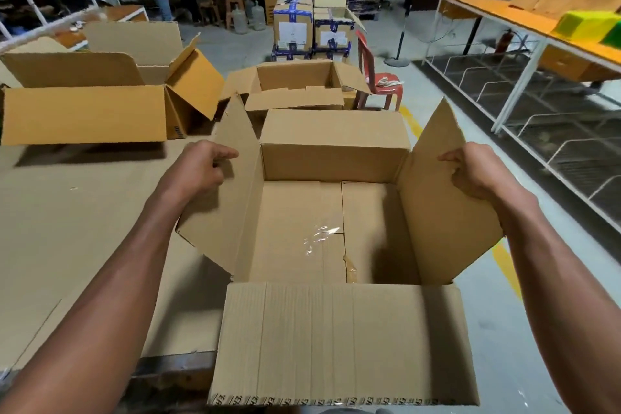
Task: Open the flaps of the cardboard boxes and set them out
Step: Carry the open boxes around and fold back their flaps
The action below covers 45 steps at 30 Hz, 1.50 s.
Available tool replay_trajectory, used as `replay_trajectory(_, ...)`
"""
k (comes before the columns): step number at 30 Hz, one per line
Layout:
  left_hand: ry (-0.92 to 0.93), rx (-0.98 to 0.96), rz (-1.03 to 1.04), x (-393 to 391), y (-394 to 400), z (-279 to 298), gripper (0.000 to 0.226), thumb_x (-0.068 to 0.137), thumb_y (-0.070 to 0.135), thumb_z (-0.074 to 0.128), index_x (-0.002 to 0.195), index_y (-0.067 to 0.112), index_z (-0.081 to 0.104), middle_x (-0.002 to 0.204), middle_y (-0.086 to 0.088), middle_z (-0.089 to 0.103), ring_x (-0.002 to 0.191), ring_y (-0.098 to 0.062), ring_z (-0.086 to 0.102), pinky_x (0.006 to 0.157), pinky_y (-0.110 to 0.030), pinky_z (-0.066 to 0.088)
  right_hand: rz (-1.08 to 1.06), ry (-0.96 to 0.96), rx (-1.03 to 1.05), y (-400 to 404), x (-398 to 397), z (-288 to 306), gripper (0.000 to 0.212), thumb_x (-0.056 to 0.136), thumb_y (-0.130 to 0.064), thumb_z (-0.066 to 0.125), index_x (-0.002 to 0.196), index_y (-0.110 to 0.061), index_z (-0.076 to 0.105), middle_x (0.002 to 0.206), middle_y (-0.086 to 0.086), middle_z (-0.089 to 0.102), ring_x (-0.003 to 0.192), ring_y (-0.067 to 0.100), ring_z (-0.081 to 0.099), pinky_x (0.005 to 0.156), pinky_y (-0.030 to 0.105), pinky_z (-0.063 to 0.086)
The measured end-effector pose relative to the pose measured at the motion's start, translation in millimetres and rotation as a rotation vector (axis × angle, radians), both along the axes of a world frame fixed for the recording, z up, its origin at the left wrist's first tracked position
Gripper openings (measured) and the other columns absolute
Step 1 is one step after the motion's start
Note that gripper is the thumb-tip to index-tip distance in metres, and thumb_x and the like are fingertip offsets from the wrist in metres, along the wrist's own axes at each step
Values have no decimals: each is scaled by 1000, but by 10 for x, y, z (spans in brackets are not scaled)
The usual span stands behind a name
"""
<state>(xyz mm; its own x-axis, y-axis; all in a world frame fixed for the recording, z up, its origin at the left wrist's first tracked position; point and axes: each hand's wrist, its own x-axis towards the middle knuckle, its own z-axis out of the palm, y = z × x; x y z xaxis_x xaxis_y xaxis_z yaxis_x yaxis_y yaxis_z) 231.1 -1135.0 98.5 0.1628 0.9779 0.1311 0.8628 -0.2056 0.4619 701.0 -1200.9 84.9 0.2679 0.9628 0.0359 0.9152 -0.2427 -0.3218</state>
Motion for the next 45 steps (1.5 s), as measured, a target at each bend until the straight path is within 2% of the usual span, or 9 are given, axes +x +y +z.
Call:
replay_trajectory(5, 17, 48, -131, 636, 35, 108, 56, 86, -11, 61, 135, 17, 63, 140, -9, 60, 131, -22, 55, 109, -37, 43, -196, 29, 44, -742, 369, 18, 66, 75, 9, 56, 134, -18, 64, 133, 15, 63, 118, 33, 62, 97, 33, 49)
replay_trajectory(8, 4, 74, -187, 1097, -49, 162, 56, 87, -10, 62, 136, 17, 61, 142, -8, 59, 132, -22, 53, 110, -40, 43, -273, 36, 82, -1124, 642, 9, 64, 76, 11, 58, 133, -17, 64, 135, 10, 63, 120, 29, 62, 102, 36, 49)
replay_trajectory(12, -22, 62, -290, 1784, -130, 174, 57, 86, -11, 63, 136, 17, 61, 141, -7, 59, 132, -22, 54, 112, -43, 43, -392, 41, 82, -1592, 1088, -10, 62, 81, 9, 58, 134, -21, 64, 135, 14, 62, 114, 34, 64, 92, 33, 52)
replay_trajectory(16, -38, 38, -363, 2529, -186, 130, 60, 83, -13, 62, 136, 17, 61, 140, -7, 60, 131, -21, 55, 112, -42, 44, -445, 36, 87, -1885, 1650, -92, 62, 81, 11, 60, 134, -19, 64, 136, 13, 62, 122, 33, 60, 102, 39, 48)
replay_trajectory(25, -16, -14, -470, 4279, -139, -120, 65, 81, -17, 61, 137, 14, 60, 140, -10, 60, 127, -24, 59, 105, -36, 46, -538, 110, 100, -2208, 2979, -335, 60, 83, 10, 68, 138, -12, 59, 140, 12, 59, 127, 28, 58, 105, 43, 48)
replay_trajectory(29, -36, -15, -431, 4757, -47, -286, 64, 80, -16, 59, 136, 15, 62, 138, -10, 62, 127, -24, 59, 108, -39, 46, -535, 97, 82, -2072, 3357, -373, 61, 84, 9, 69, 139, -13, 57, 140, 14, 58, 122, 28, 61, 98, 41, 51)
replay_trajectory(34, -40, -17, -372, 5147, 195, -529, 65, 80, -16, 60, 136, 16, 62, 135, -12, 64, 119, -27, 64, 101, -38, 50, -494, 99, 88, -1610, 3819, -507, 63, 81, 8, 72, 138, -14, 58, 136, 14, 62, 115, 27, 66, 101, 43, 52)
replay_trajectory(38, -39, -31, -312, 5428, 640, -748, 65, 80, -15, 60, 136, 18, 62, 132, -13, 65, 112, -28, 66, 98, -36, 51, -437, 87, 81, -1054, 4119, -663, 64, 81, 11, 70, 138, -14, 58, 136, 12, 62, 123, 28, 60, 107, 42, 47)
replay_trajectory(45, -33, -72, -235, 6049, 1757, -1151, 68, 77, -13, 57, 135, 23, 64, 130, -10, 67, 115, -30, 65, 94, -41, 55, -422, 147, 59, 199, 4946, -814, 63, 81, 14, 59, 135, -18, 62, 135, 8, 64, 95, 21, 71, 91, 44, 58)
